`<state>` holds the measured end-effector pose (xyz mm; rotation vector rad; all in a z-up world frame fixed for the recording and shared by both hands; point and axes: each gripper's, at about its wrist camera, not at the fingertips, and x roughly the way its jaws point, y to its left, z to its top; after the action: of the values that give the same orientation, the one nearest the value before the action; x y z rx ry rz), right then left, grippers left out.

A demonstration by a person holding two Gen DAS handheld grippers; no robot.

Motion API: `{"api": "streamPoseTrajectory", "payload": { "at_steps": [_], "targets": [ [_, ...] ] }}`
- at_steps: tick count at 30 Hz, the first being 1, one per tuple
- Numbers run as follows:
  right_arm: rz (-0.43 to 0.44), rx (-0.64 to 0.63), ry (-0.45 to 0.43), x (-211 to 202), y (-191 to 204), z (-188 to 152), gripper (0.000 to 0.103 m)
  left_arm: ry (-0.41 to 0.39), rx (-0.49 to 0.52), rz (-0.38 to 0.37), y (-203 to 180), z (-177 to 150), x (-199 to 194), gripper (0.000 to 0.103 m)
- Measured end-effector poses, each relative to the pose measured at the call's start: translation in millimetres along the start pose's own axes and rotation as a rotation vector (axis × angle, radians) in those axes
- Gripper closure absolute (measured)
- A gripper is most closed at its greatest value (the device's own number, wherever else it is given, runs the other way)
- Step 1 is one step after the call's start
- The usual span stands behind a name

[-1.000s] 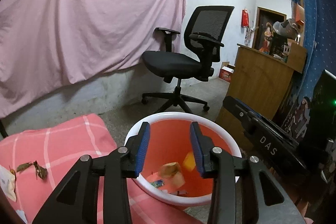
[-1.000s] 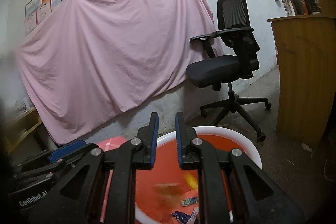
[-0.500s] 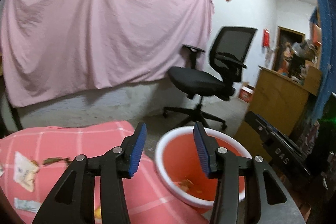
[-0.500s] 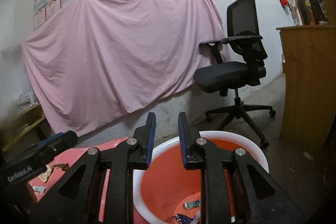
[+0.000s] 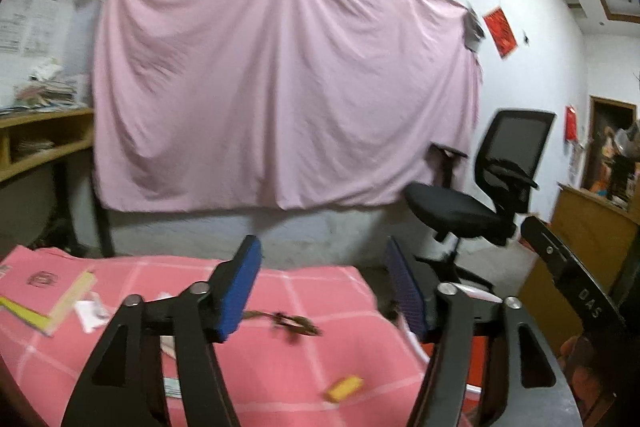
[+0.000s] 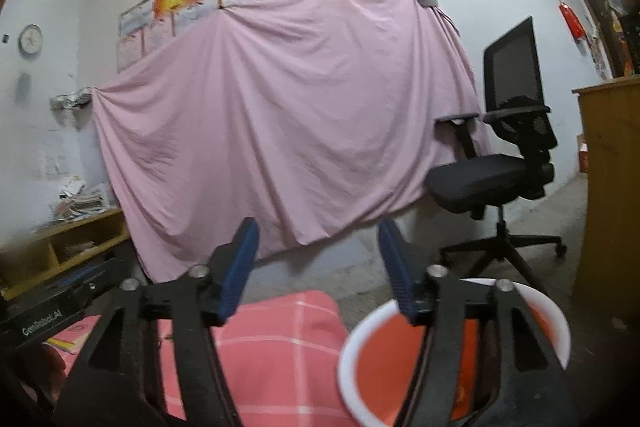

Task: Collect trash
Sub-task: 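Bring both tools back over the table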

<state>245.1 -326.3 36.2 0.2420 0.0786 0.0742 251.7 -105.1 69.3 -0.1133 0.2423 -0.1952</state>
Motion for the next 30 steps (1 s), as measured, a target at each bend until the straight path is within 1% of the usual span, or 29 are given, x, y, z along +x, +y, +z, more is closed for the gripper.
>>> {"api": "streamPoseTrajectory", "payload": {
  "at_steps": [2, 3, 5, 6, 8, 14, 17, 20, 24, 27, 30],
  "targets": [
    [0.028, -0.007, -0.012, 1, 12, -1, 0.0, -0.036, -0.013, 0.028, 12, 0, -10, 0.019],
    [0.038, -0.011, -0.018, 1, 16, -2, 0.0, -0.064, -0.025, 0.051, 20, 0, -17, 0.002],
    [0.057, -0.023, -0.031, 1, 26, -4, 0.0, -0.12, -0.047, 0.099, 33, -3, -28, 0.001],
    [0.067, -0.028, -0.035, 0, 29, -4, 0.0, -0.131, -0.046, 0.129, 41, -5, -33, 0.001],
    [0.095, -0.042, -0.037, 1, 37, -6, 0.0, -0.134, -0.036, 0.162, 52, -7, -40, 0.001],
    [0.136, -0.109, -0.032, 1, 56, -15, 0.0, -0.129, -0.052, 0.202, 84, -23, -58, 0.001],
    [0.154, -0.159, -0.025, -1, 65, -19, 0.0, -0.134, -0.041, 0.22, 87, -31, -66, 0.001],
    [0.172, -0.215, -0.003, -2, 74, -26, 0.0, -0.125, -0.027, 0.222, 92, -39, -73, 0.001],
    [0.181, -0.279, 0.064, 0, 83, -36, 0.0, -0.08, -0.011, 0.223, 94, -50, -75, 0.001],
    [0.179, -0.319, 0.151, 7, 87, -47, 0.0, -0.013, -0.012, 0.221, 99, -56, -70, 0.001],
    [0.175, -0.335, 0.219, 14, 86, -56, 0.0, 0.069, -0.024, 0.206, 102, -63, -60, 0.001]
  ]
}}
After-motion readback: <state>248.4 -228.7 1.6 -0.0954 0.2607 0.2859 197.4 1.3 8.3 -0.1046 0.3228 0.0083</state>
